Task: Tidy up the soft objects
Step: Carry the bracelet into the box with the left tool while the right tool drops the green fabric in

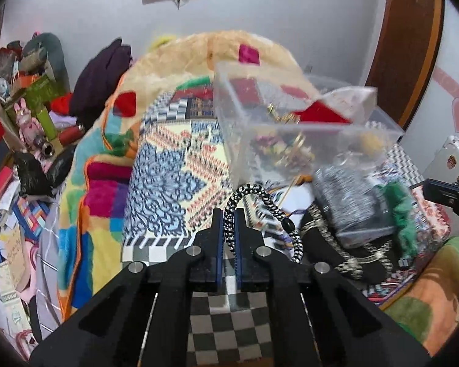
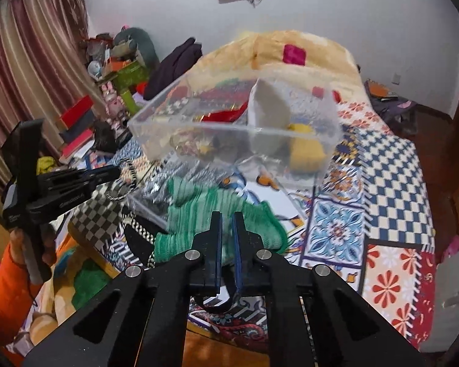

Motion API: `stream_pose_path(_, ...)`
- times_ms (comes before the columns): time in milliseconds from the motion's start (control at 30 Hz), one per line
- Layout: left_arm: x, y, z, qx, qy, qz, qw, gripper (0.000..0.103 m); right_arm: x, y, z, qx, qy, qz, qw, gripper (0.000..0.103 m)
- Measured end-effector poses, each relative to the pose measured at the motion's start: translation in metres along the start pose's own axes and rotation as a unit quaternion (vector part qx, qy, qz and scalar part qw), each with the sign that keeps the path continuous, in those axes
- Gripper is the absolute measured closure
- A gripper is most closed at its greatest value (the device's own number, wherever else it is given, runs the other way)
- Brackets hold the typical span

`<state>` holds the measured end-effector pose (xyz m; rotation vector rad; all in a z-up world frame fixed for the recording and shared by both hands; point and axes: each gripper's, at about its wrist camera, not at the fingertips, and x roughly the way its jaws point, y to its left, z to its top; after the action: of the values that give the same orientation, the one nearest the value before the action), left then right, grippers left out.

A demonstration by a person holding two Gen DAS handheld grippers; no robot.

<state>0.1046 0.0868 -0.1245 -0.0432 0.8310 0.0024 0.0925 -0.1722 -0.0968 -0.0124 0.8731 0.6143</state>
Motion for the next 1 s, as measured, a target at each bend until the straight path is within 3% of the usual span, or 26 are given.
stream_pose_path(133, -0.020, -0.007, 0.005, 0.006, -0.026, -0.008, 0.9996, 0.098, -0.004, -0.001, 0.005, -0.007, -0.009, -0.020, 1.000, 0.094)
stream_pose_path(167, -0.025, -0.010, 0.006, 0.008, -0.031, -0.012, 0.9994, 0.098, 0.001, -0.003, 0.006, -0.004, 0.003, -0.022, 1.000, 0.081)
stream_pose_path(200, -0.028, -0.013, 0.006, 0.011, -0.035, -0.014, 0.9992, 0.098, 0.005, -0.005, 0.007, 0.000, 0.010, -0.021, 1.000, 0.057)
stream_pose_path(233, -0.031, -0.015, 0.006, 0.014, -0.038, -0.017, 0.9990, 0.098, 0.008, -0.006, 0.007, 0.002, 0.012, -0.017, 1.000, 0.046)
stream_pose_path(267, -0.033, -0.018, 0.007, 0.018, -0.042, -0.020, 0.9988, 0.098, 0.013, -0.007, 0.006, 0.005, 0.014, -0.010, 1.000, 0.038)
stream_pose_path(333, -0.035, -0.023, 0.006, 0.022, -0.043, -0.026, 0.9985, 0.098, 0.021, -0.009, 0.004, 0.006, 0.027, -0.005, 1.000, 0.038)
stream_pose_path(433, -0.036, -0.027, 0.006, 0.026, -0.046, -0.033, 0.9981, 0.098, 0.039, -0.014, 0.001, 0.016, 0.056, 0.011, 0.998, 0.038)
stream_pose_path(467, -0.036, -0.028, 0.006, 0.026, -0.046, -0.036, 0.9980, 0.098, 0.041, -0.014, 0.000, 0.019, 0.060, 0.017, 0.998, 0.045)
stream_pose_path(500, -0.037, -0.029, 0.005, 0.026, -0.047, -0.036, 0.9979, 0.098, 0.043, -0.015, -0.001, 0.020, 0.063, 0.023, 0.998, 0.062)
stream_pose_path(600, -0.037, -0.031, 0.004, 0.026, -0.046, -0.040, 0.9978, 0.098, 0.043, -0.016, -0.002, 0.022, 0.069, 0.032, 0.997, 0.086)
stream_pose_path(667, -0.037, -0.031, 0.003, 0.026, -0.046, -0.042, 0.9977, 0.098, 0.043, -0.016, -0.003, 0.022, 0.069, 0.026, 0.997, 0.092)
stream_pose_path(1000, -0.051, -0.027, 0.013, 0.022, -0.067, -0.040, 0.9967, 0.098, 0.008, -0.026, 0.002, 0.032, 0.015, -0.015, 0.999, 0.097)
